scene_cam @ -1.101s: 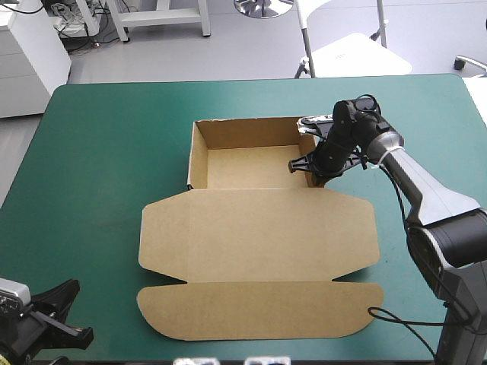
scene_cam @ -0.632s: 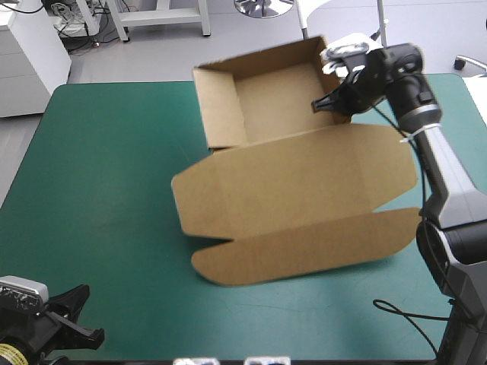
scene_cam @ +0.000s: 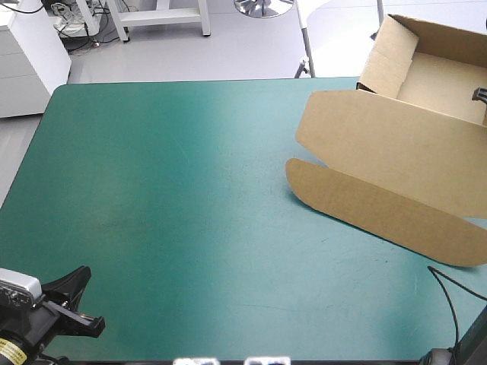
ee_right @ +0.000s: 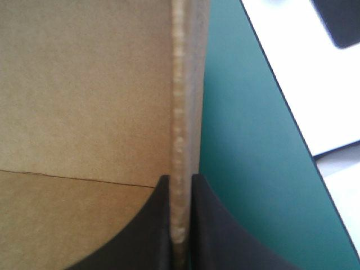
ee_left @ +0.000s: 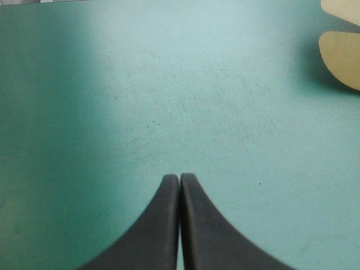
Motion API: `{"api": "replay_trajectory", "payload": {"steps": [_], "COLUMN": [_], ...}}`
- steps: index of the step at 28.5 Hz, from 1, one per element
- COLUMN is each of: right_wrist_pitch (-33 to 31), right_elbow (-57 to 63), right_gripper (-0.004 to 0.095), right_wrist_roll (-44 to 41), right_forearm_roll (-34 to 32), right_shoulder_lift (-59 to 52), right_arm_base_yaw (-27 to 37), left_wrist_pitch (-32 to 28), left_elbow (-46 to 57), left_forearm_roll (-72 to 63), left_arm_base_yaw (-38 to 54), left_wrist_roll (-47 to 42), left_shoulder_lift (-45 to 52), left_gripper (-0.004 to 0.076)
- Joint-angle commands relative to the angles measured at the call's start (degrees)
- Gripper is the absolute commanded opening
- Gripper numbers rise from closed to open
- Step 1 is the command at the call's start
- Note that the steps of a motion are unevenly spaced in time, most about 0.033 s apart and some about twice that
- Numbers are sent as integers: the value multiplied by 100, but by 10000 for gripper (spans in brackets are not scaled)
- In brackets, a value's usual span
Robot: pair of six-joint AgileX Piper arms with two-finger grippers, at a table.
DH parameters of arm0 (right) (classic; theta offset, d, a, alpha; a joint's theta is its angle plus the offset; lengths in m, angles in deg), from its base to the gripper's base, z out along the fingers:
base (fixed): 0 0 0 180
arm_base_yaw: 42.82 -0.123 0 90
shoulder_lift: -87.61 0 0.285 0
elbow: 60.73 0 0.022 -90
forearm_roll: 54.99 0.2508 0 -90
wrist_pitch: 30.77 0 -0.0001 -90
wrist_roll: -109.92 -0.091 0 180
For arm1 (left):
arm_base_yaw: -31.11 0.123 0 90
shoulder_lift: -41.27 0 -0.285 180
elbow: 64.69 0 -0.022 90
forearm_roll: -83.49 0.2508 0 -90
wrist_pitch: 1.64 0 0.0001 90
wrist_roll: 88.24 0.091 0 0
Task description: Fold the box
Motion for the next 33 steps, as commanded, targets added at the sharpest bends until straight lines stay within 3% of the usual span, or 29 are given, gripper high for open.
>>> {"api": "replay_trajectory", "payload": {"steps": [1,15,20,26,28,30,33], "right_wrist_pitch": [36,120,120,149,125,50,-66], "right_elbow": [76,390,390,341,254,86,-305], "right_gripper": [-15,8,177,537,616,637,590], "right_wrist_roll": [8,61,351,410,353,272,156], "right_forearm_roll": [458,572,821,920,1067,1159,1600], "right_shoulder_lift": [-109,205,205,65,-3,-112,-376], "right_arm_base_yaw": [262,302,326,484,600,717,881], "left_wrist_pitch": [-449,-506,-569,-569,-569,-569,-569], "left_elbow": [-140,-140,-140,-140,-140,-140,-140], "left_forearm_roll": [0,28,36,24,24,24,24], "left_arm_base_yaw": [-24,-24,-24,-24,-24,-24,-24], "left_wrist_roll": [-4,-4,-4,-4,-4,-4,-4], "left_shoulder_lift": [-89,-89,-89,-89,-89,-89,-89], "left_gripper": [-10,-10,-10,-10,-10,-10,-10]}}
